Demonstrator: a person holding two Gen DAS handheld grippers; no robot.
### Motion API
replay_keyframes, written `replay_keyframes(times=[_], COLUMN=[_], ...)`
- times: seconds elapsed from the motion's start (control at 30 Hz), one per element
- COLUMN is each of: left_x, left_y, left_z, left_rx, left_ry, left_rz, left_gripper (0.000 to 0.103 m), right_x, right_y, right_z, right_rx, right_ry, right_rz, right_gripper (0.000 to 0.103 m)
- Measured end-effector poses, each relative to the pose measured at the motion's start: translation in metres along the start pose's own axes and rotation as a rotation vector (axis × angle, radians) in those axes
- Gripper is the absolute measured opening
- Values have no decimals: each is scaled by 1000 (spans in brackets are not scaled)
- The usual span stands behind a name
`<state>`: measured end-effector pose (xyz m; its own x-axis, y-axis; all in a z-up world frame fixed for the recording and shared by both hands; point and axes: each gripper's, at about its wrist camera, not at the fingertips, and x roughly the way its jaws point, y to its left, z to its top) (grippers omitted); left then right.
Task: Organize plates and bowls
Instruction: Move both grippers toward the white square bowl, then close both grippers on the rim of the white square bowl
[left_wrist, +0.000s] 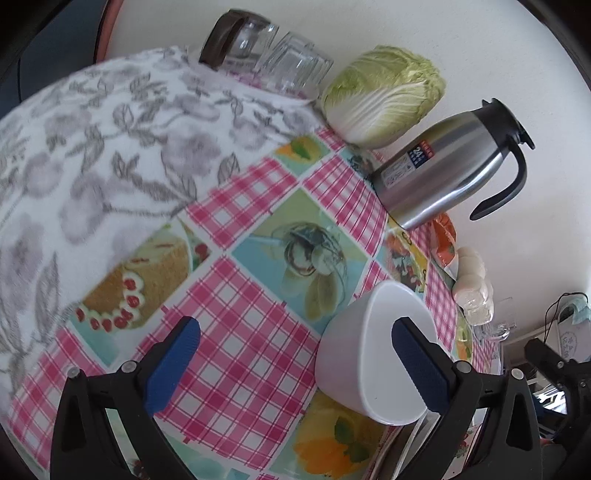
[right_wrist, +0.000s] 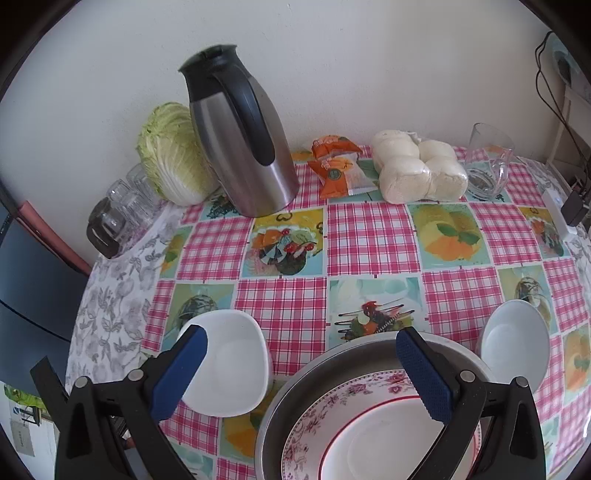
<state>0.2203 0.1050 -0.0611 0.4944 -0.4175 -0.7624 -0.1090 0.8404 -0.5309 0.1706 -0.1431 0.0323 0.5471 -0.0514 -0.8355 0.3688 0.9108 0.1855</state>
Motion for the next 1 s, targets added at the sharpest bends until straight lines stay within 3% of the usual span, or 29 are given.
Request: replay_keyframes(times=[0.1,0.17,0.4,0.63,0.77,1.0], left_x=[7,9,17,28,33,34], left_y=[4,4,-10,-15,-13,-14], left_z=[-2,-3,-6,-13,-15,-17], left_rx=[-19,-18,32,59,51,54], left_ry=[25,33,77,121,135,139], left_rz=[-27,-44,-48,-50,-54,-47], left_gripper=[103,102,80,74,62,54], right_x=[16,25,47,65,71,79], right_y=[2,3,18,30,34,41], right_z=[-3,-5,-19,-36,-42,-49], right_rx=[-3,-8,-57,-87,-107,-144], right_ry=[33,53,105,154,154,153], right_rz=[-5,9,31,26,10,-6], right_gripper=[98,83,58,31,18,10])
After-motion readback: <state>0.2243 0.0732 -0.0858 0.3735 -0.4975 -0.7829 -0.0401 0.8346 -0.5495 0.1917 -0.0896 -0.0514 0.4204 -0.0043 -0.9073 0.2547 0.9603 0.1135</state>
